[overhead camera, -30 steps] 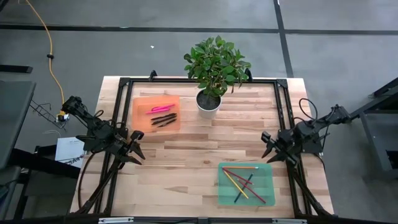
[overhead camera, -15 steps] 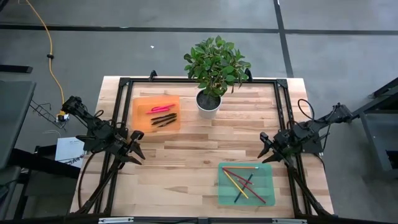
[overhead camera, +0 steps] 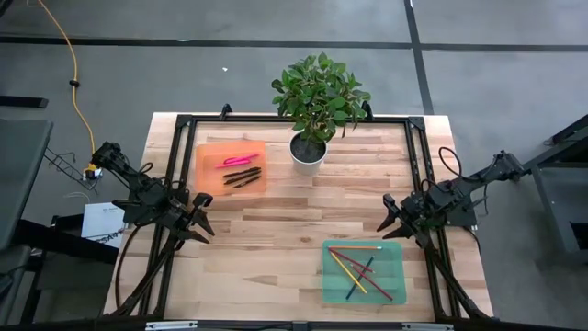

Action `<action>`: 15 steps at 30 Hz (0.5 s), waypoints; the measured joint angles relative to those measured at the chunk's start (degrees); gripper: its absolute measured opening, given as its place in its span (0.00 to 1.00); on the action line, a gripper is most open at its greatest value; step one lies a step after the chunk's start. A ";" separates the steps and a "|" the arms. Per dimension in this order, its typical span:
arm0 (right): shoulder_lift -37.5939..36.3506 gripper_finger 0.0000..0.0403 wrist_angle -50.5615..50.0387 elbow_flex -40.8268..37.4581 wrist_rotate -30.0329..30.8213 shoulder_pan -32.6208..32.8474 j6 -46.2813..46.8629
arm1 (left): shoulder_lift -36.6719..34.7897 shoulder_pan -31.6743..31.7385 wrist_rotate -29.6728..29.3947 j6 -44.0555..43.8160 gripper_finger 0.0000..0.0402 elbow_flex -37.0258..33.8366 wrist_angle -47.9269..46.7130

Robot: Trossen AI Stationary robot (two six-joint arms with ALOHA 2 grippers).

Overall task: Sort pens & pencils
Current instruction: Return to Home Position

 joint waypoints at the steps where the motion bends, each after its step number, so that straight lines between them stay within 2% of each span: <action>1: 0.00 0.29 -0.03 0.04 -0.33 0.00 -0.03 | 0.00 0.02 -0.02 -0.02 0.27 0.00 0.02; 7: 0.00 0.29 0.32 0.07 -4.55 0.00 0.22 | -0.02 0.02 -0.01 -0.02 0.27 0.00 0.02; 15: 0.00 0.29 0.23 0.11 -4.33 0.00 0.45 | -0.02 0.01 -0.01 -0.02 0.27 0.00 0.02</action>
